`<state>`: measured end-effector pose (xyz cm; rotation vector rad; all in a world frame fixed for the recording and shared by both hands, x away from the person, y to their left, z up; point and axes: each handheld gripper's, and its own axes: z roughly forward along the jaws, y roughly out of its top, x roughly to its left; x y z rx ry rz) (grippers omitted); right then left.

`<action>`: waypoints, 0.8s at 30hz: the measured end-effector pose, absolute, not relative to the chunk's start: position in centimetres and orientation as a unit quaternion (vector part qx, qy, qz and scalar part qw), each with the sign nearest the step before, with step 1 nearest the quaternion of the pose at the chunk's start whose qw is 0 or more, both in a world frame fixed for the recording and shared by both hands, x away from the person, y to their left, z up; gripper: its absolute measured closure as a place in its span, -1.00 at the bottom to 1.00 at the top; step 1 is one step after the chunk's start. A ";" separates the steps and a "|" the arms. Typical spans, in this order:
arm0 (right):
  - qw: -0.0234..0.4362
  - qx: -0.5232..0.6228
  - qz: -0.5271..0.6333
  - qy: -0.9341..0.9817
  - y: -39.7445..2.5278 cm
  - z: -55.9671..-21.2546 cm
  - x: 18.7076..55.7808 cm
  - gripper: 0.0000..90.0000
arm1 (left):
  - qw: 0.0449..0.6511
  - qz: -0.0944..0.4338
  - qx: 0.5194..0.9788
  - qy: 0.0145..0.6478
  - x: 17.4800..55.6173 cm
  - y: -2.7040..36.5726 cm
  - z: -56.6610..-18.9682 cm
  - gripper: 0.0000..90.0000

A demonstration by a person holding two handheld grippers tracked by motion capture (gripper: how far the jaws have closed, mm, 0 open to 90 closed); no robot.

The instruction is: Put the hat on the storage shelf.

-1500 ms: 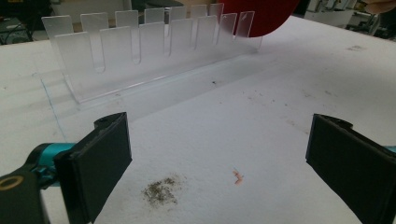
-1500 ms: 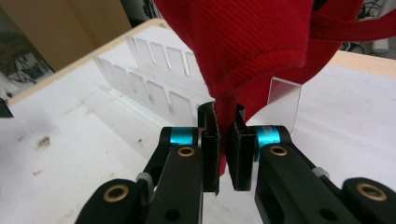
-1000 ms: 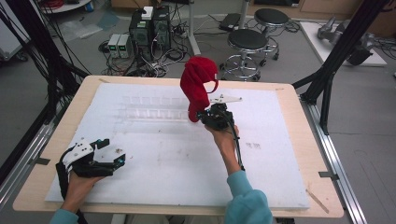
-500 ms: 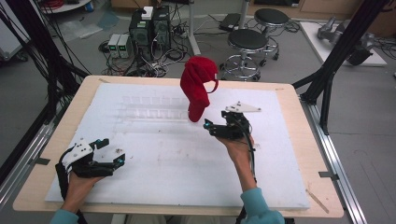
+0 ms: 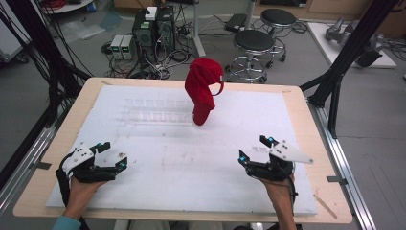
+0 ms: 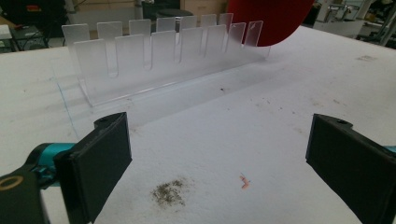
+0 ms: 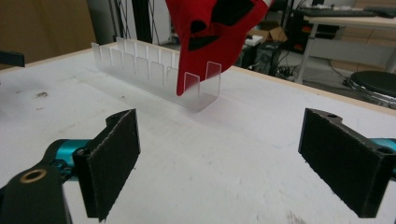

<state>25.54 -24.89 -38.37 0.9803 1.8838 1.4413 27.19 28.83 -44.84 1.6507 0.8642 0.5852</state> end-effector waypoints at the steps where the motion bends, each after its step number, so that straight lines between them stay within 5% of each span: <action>1: 0.284 0.364 0.544 0.700 -25.3 -38.9 25.3 -0.75 | 0.562 0.250 0.698 0.367 27.1 28.8 -44.8 -0.84; 11: 0.289 0.379 0.561 0.677 -27.2 -44.3 24.2 -0.75 | 0.555 0.274 0.698 0.361 26.8 28.6 -44.8 -0.84; 24: 0.269 0.415 0.567 0.658 -27.7 -45.0 24.5 -0.75 | 0.550 0.291 0.692 0.366 26.5 28.4 -44.9 -0.84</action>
